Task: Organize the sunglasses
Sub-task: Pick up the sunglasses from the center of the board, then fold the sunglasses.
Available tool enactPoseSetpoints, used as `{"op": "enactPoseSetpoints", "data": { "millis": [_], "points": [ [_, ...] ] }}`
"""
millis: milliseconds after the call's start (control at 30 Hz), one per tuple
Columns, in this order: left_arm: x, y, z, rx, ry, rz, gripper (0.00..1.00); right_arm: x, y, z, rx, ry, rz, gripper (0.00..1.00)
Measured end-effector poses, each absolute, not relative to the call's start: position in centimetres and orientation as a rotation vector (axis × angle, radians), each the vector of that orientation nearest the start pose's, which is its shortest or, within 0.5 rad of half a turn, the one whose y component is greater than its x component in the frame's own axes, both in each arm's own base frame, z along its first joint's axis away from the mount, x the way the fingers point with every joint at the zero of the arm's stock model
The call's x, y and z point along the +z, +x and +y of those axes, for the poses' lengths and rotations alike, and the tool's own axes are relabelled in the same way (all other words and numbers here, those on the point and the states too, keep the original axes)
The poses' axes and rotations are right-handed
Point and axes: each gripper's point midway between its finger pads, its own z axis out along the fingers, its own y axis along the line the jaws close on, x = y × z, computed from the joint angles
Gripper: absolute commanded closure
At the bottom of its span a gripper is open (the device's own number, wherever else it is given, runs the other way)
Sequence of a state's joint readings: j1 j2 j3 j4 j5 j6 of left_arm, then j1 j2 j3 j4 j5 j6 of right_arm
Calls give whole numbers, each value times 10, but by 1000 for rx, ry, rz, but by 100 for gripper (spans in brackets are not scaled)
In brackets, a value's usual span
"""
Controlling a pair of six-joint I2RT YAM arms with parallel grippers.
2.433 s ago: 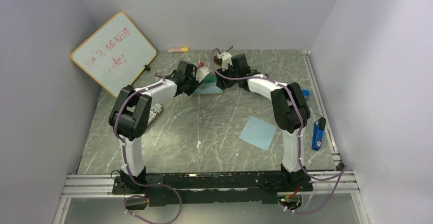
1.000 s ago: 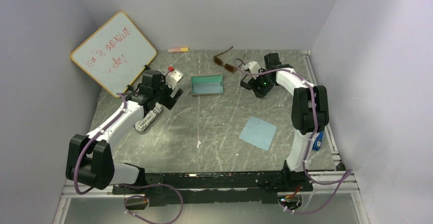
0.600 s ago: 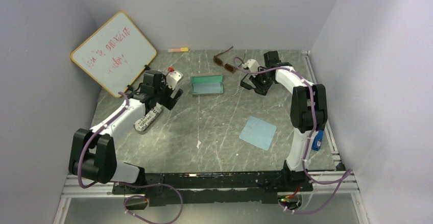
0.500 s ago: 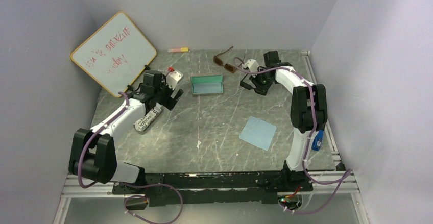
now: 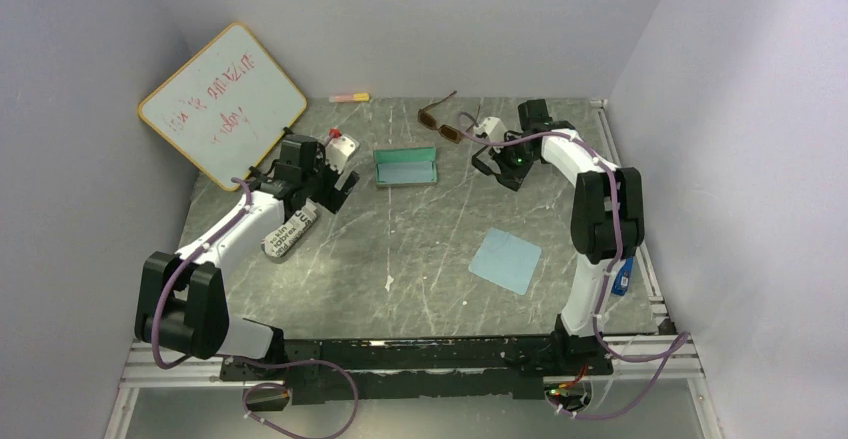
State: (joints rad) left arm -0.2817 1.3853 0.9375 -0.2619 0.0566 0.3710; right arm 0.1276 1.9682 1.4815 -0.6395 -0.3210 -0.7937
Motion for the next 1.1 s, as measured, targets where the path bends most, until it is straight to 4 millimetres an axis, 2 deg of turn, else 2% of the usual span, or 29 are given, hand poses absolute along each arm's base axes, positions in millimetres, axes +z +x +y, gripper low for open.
{"op": "enactPoseSetpoints", "data": {
  "millis": [67, 133, 333, 400, 500, 700, 800, 900, 1100],
  "points": [
    [134, 371, -102, -19, 757, 2140, 4, 67, 436, 87, 230, -1248, 2284, 100],
    [140, 374, -105, -26, 756, 2124, 4, 86, 432, 91, 244, -1249, 2244, 100],
    [166, 382, -114, -69, 765, 2076, 4, 163, 412, 115, 284, -1295, 2027, 100],
    [182, 386, -120, -91, 769, 2044, 4, 185, 396, 129, 313, -1330, 1940, 100],
    [212, 393, -129, -125, 773, 1974, 4, 207, 366, 154, 364, -1403, 1818, 100],
    [269, 399, -147, -146, 789, 1853, 4, 225, 298, 215, 496, -1590, 1610, 100],
    [285, 394, -168, -150, 829, 1811, 4, 230, 276, 232, 542, -1642, 1539, 100],
    [286, 389, -192, -152, 894, 1788, 4, 235, 262, 242, 564, -1673, 1489, 100],
    [261, 377, -224, -146, 1024, 1827, 4, 239, 249, 251, 589, -1705, 1440, 100]
  ]
}}
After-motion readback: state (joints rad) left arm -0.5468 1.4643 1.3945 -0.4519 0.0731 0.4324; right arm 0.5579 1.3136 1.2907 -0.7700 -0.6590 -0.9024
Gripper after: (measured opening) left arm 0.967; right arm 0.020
